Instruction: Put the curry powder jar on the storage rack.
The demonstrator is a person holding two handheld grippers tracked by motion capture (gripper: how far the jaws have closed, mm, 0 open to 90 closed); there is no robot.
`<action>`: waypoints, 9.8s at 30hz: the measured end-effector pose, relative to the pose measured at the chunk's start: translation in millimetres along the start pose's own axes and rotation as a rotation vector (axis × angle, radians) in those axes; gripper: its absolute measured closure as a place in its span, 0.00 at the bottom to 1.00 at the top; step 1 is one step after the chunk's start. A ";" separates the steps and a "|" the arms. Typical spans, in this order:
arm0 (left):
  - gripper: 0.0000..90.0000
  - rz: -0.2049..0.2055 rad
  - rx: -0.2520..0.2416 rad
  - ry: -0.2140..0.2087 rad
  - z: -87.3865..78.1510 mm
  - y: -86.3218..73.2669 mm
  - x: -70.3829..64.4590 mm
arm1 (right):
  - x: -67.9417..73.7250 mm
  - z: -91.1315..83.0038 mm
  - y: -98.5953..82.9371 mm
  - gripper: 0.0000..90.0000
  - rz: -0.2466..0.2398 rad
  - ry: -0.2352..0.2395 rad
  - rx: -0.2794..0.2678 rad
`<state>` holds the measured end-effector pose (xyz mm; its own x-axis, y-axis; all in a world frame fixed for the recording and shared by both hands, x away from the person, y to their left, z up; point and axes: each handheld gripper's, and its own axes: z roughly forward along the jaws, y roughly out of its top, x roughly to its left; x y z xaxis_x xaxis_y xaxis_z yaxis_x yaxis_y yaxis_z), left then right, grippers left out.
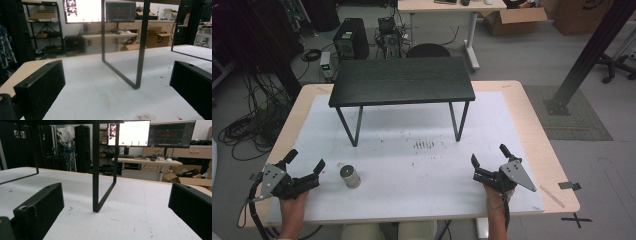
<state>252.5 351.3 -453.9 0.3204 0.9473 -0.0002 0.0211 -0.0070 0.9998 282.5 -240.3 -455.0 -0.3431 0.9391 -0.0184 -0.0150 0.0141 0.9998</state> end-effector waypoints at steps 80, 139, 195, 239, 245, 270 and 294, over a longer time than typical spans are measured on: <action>0.00 -0.008 -0.033 -0.157 -25.5 59.8 -24.7 | -0.2 -0.3 0.0 0.00 0.001 0.006 -0.005; 0.06 0.063 0.238 -0.304 6.2 8.3 -76.2 | -0.2 -0.4 -0.1 0.00 -0.001 0.016 -0.006; 0.54 0.029 0.171 -0.346 -3.3 26.7 -67.2 | -0.7 -1.4 -0.4 0.00 0.002 0.026 -0.017; 0.54 -0.010 0.052 -0.470 11.3 139.8 -63.1 | -1.1 -1.6 -0.5 0.00 0.008 0.025 -0.018; 0.54 -0.003 0.041 -0.500 20.4 154.7 -71.0 | -1.3 -1.8 -0.5 0.00 0.008 0.026 -0.019; 0.54 0.027 0.001 -0.544 50.6 202.6 -83.5 | -1.6 -2.0 -0.5 0.00 0.011 0.027 -0.023; 0.55 0.053 -0.003 -0.591 97.3 239.0 -99.7 | -1.9 -2.1 -0.6 0.00 0.015 0.030 -0.024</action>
<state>317.8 224.0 -217.2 0.7939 0.6068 0.0382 -0.0114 -0.0480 0.9988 281.2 -242.9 -455.6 -0.3711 0.9286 -0.0041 -0.0323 -0.0084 0.9994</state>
